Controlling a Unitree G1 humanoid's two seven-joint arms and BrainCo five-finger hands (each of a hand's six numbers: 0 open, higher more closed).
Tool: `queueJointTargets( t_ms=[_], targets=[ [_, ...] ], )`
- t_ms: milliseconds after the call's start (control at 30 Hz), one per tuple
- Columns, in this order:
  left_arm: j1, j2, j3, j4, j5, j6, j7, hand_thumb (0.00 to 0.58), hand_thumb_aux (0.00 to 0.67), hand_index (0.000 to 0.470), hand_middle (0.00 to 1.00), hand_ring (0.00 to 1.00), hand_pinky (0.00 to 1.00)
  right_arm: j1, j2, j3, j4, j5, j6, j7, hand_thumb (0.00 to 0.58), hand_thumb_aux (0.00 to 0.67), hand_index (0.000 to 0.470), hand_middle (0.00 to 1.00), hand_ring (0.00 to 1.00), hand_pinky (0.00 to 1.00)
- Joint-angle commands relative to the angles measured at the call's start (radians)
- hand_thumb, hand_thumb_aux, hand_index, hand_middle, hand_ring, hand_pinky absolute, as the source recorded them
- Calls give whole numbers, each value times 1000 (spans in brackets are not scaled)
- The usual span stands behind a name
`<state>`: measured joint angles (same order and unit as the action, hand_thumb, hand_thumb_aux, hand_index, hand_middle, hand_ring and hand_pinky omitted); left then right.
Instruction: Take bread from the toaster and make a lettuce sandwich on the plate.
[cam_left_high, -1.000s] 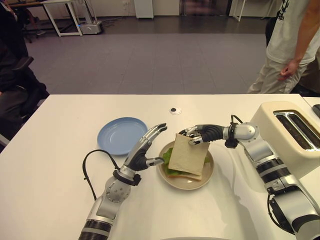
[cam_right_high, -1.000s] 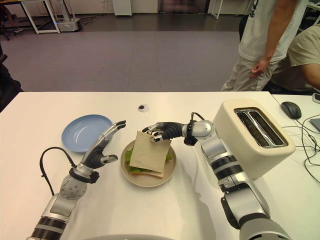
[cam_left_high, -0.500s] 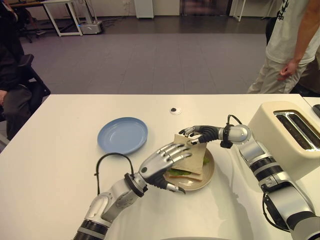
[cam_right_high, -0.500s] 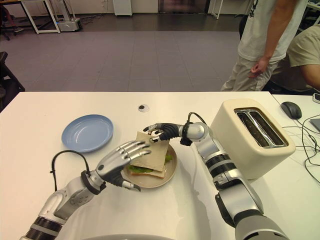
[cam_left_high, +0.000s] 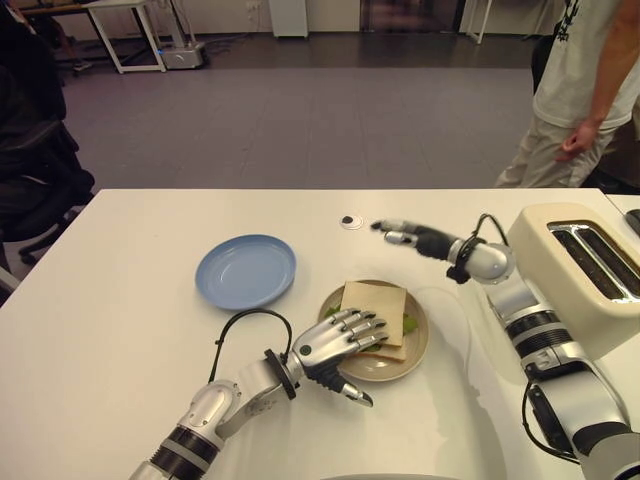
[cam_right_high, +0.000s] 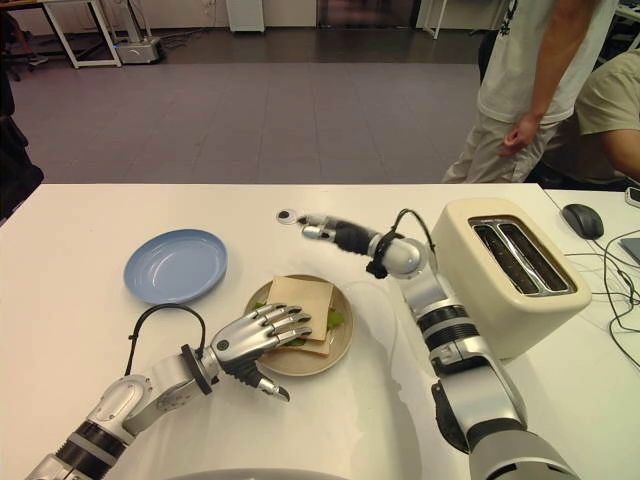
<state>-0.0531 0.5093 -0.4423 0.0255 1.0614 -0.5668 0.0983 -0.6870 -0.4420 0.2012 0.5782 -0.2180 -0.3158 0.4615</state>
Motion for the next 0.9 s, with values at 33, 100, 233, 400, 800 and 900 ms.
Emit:
queueJointTargets(
  t_ms=[33,100,233,400,800,900],
  targets=[
    [37,37,-40,44,-7,5,-56,0,0,0,0,0,0,59,-101,-78,-82,3,-83,-38,0,0,0,0,0,0],
    [30,42,-35,38,-34,-2,-33,0,0,0,0,0,0,148,-163,-88,-188,18,-139,6,0,0,0,0,0,0],
    [9,33,18,-12,-93,-13,50,0,0,0,0,0,0,398,-300,-94,-450,67,-257,133,0,0,0,0,0,0],
    [41,34,154,-215,-348,-71,66,0,0,0,0,0,0,610,-410,-176,-644,138,-269,201,506,431,302,949,949,949],
    [410,279,292,-344,-579,-69,-297,580,670,470,1000,1000,1000,744,-368,19,-644,-17,-369,237,580,670,470,949,949,949],
    [334,208,201,-257,-443,-49,-321,580,670,470,1000,1000,1000,723,-310,77,-554,-112,-367,193,580,670,470,937,937,937]
  ],
)
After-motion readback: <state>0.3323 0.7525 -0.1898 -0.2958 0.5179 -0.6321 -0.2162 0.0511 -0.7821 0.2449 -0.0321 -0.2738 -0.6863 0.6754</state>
